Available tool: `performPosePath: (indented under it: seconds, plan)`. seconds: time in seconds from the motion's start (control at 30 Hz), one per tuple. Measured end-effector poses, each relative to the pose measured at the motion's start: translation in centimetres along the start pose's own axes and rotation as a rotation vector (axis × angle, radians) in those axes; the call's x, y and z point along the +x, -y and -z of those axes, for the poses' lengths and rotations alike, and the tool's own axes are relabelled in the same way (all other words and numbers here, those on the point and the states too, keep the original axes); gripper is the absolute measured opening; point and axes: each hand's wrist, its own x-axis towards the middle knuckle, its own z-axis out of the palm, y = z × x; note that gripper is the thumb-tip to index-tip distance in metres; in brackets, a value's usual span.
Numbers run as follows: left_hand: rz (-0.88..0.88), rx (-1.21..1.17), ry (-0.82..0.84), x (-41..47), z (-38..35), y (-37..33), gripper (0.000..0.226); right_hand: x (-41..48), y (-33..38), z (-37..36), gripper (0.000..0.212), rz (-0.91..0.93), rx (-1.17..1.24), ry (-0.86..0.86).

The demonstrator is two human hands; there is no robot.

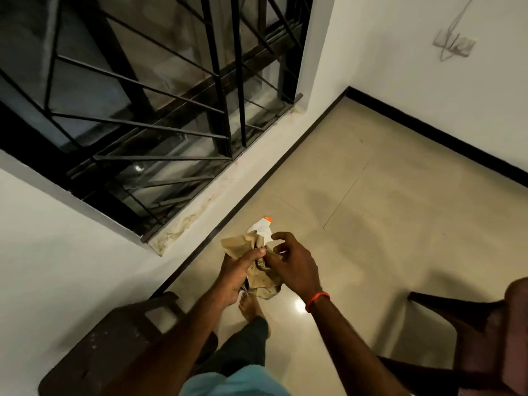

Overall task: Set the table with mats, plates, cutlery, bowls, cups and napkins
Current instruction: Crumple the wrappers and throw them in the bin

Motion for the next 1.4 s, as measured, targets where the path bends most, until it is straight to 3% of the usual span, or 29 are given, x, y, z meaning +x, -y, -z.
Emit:
performPosePath:
  seconds: [0.17, 0.4, 0.57, 0.73, 0.83, 0.97, 1.1, 1.17, 1.3, 1.4]
  plan:
    - [0.06, -0.015, -0.077, 6.3, 0.8, -1.6, 0.05, 6.7, -2.0, -0.5, 0.043, -0.036, 0.261, 0.071]
    - [0.099, -0.147, -0.143, 13.8, 0.9, -1.4, 0.034, 14.1, -4.6, -3.2, 0.033, -0.061, 0.198, 0.148]
    - [0.156, -0.174, -0.21, 18.1, 2.0, 1.4, 0.052, 18.2, -7.8, -5.9, 0.037, -0.126, 0.228, 0.226]
    - [0.247, -0.257, -0.291, 23.2, 5.3, 6.0, 0.09, 22.5, -12.4, -9.9, 0.037, -0.216, 0.286, 0.214]
    - [0.284, -0.181, -0.432, 26.7, 6.8, 8.5, 0.079, 25.7, -16.5, -13.0, 0.034, -0.241, 0.253, 0.217]
    - [0.248, -0.147, -0.484, 32.3, 8.6, 13.6, 0.098, 30.0, -22.2, -17.3, 0.032, -0.255, 0.209, 0.288]
    - [0.324, -0.091, -0.503, 37.8, 10.8, 22.6, 0.059, 33.7, -27.4, -21.7, 0.029, -0.231, 0.181, 0.369]
    - [0.285, -0.147, -0.532, 40.5, 11.2, 22.9, 0.041, 35.6, -30.1, -23.8, 0.025, -0.225, 0.136, 0.392]
    - [0.175, -0.217, -0.507, 43.6, 11.0, 21.8, 0.061, 39.3, -34.6, -27.2, 0.023, -0.176, 0.012, 0.409]
    - [0.168, -0.2, -0.565, 45.2, 10.6, 22.6, 0.043, 43.0, -37.6, -30.2, 0.026, -0.077, -0.107, 0.425]
